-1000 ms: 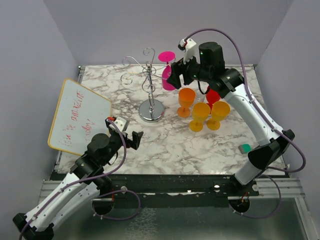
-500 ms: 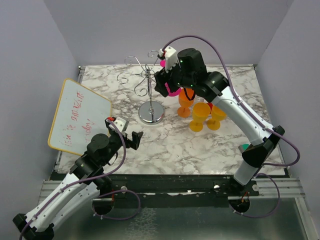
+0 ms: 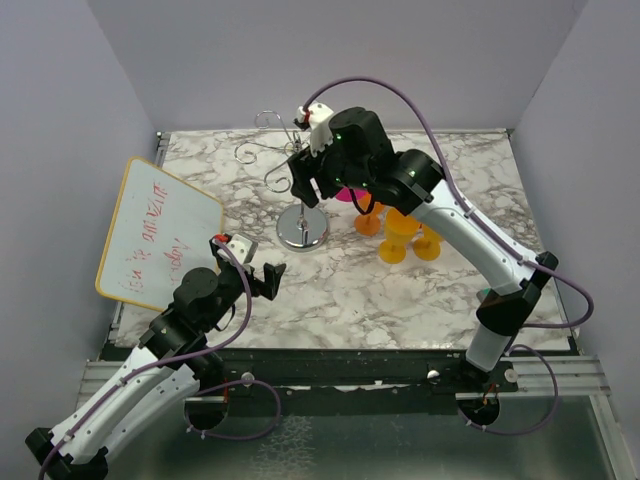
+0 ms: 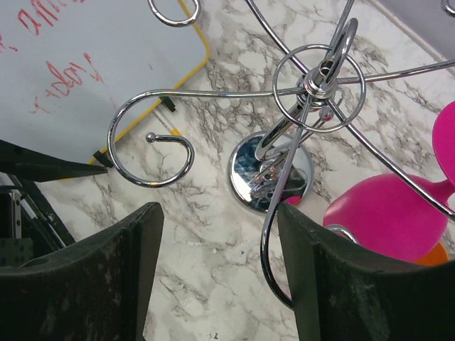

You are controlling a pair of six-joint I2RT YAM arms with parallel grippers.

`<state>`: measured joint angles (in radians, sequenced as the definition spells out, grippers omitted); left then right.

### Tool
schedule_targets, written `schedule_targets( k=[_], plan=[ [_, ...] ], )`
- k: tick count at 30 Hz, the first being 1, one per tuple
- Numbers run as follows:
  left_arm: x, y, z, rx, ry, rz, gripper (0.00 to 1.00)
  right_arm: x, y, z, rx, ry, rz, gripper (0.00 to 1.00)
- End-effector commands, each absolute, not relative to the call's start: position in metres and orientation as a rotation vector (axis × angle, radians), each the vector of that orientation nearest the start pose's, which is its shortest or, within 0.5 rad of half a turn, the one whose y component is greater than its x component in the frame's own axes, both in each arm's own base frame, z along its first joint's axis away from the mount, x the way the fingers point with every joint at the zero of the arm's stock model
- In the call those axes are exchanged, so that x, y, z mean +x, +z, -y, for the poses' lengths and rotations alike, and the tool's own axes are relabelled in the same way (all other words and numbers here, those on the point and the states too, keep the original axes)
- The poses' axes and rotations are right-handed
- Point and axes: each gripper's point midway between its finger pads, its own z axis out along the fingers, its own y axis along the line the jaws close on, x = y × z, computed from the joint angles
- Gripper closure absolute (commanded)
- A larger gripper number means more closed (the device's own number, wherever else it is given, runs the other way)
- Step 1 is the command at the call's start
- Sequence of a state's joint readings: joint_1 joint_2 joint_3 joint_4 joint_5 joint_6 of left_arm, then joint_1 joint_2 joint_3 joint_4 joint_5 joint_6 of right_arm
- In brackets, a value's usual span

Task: Take the wine glass off the wine glass rack
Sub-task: Pick up the wine glass from the wine rack.

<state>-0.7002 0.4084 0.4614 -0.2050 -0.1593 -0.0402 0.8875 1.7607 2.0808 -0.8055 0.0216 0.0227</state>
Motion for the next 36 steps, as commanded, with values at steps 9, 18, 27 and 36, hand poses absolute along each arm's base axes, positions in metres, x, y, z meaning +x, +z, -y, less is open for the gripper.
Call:
schedule_targets(
  k=[9,18,27,36],
  plan=[
    [0.216,0.223,0.14,0.422,-0.39,-1.656,0.01,0.337,0.444,-0.294,-0.419,0.284,-1.698,0.15],
    [0.215,0.223,0.141,0.428,-0.397,-1.655,0.01,0.391,0.43,-0.264,-0.246,0.49,-1.813,0.14],
    [0.214,0.224,0.14,0.427,-0.398,-1.651,0.01,0.416,0.407,-0.266,-0.225,0.849,-1.888,0.2],
    [0.214,0.225,0.14,0.427,-0.397,-1.65,0.01,0.432,0.385,-0.27,-0.169,0.999,-1.948,0.32]
  ],
)
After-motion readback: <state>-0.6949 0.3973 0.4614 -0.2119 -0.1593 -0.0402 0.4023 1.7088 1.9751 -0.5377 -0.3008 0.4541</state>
